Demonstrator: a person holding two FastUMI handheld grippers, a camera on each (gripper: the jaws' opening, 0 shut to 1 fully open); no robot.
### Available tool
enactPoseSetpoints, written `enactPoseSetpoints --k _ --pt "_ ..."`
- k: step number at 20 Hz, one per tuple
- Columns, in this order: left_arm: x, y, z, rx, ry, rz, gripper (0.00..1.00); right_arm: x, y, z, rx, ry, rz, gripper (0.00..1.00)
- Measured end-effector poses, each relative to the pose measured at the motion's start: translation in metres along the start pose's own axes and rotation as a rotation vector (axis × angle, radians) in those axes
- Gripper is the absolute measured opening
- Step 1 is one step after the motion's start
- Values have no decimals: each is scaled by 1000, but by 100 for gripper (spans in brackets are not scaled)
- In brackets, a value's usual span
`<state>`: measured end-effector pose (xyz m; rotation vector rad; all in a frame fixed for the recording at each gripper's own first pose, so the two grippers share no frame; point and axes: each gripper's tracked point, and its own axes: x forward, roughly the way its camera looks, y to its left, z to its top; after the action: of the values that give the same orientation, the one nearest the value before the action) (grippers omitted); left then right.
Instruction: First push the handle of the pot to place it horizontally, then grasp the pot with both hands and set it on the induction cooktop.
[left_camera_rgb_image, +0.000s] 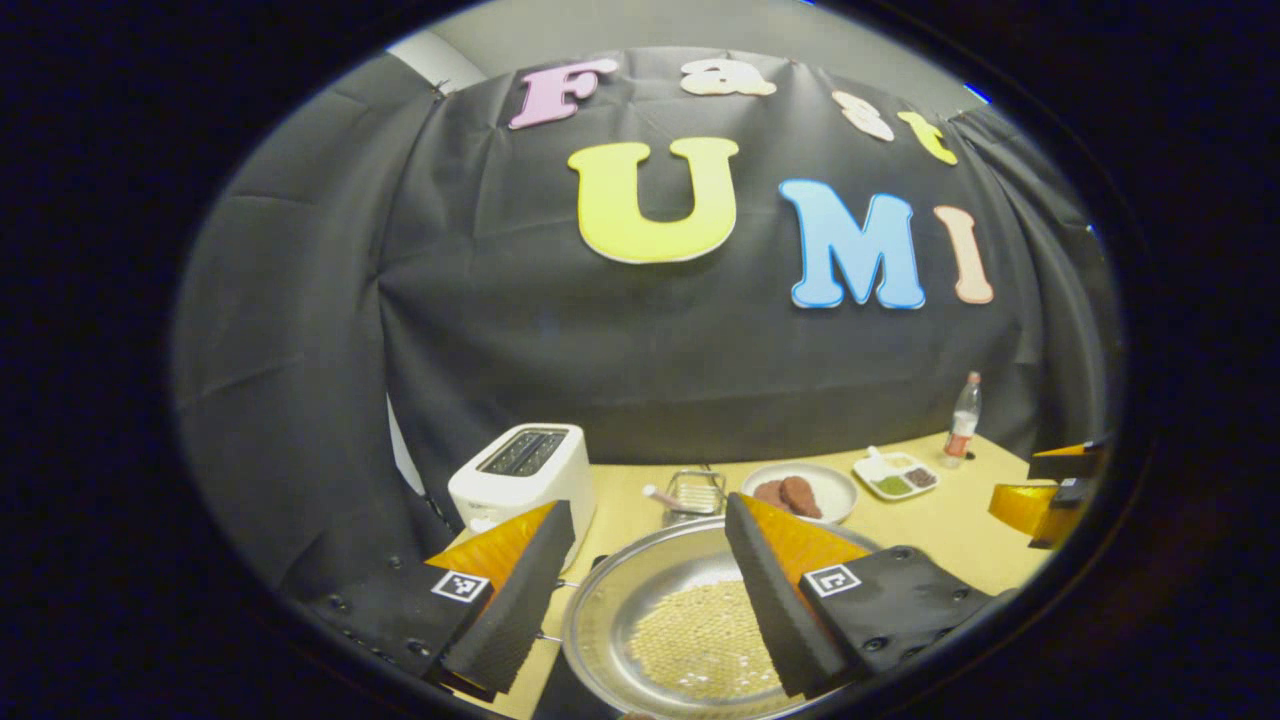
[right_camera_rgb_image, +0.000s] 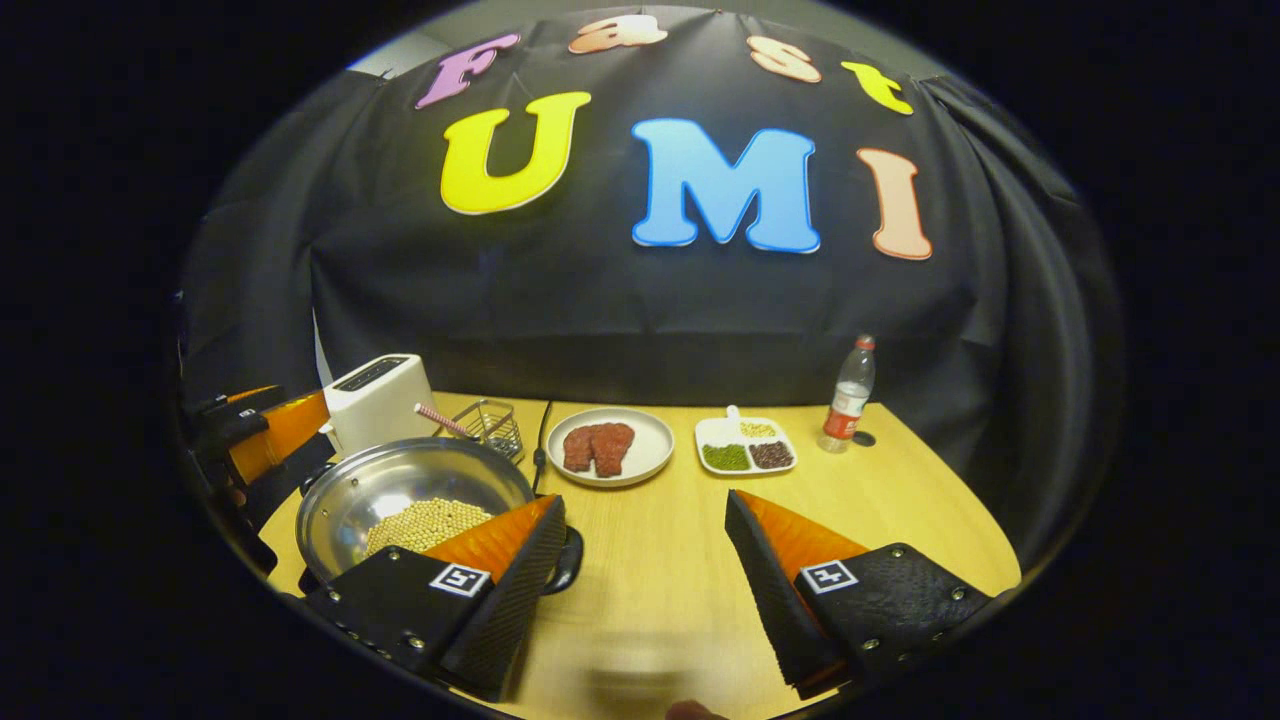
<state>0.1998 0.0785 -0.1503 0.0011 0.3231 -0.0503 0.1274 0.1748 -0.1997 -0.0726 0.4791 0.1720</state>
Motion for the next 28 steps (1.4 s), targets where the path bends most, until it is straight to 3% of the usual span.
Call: enactPoseSetpoints --k 3,9,13,16,20,21,23,24,28 --pt "-33 -48 26 -18 -62 -12 100 -37 -38 15 -15 -71 -2 97" --pt "-116 -134 56 -30 -154 -32 100 -108 -100 27 -28 -172 25 97" --pt "-167 -167 70 -24 -214 -12 98 -149 -132 28 -24 -220 36 96" --pt "-204 -177 85 -26 -252 7 94 -179 -151 35 -9 -259 35 97" --pt "-240 -176 107 -2 -315 22 100 -205 -161 43 19 -303 17 97" --pt "-247 -173 111 4 -327 25 94 -211 -161 45 29 -313 14 97" --pt "-261 -172 115 4 -348 20 100 -223 -155 51 41 -337 18 97" --pt "-265 -169 115 4 -351 19 94 -227 -154 53 42 -349 15 97" --pt "-278 -156 116 -4 -362 27 94 -241 -143 62 47 -393 20 97"
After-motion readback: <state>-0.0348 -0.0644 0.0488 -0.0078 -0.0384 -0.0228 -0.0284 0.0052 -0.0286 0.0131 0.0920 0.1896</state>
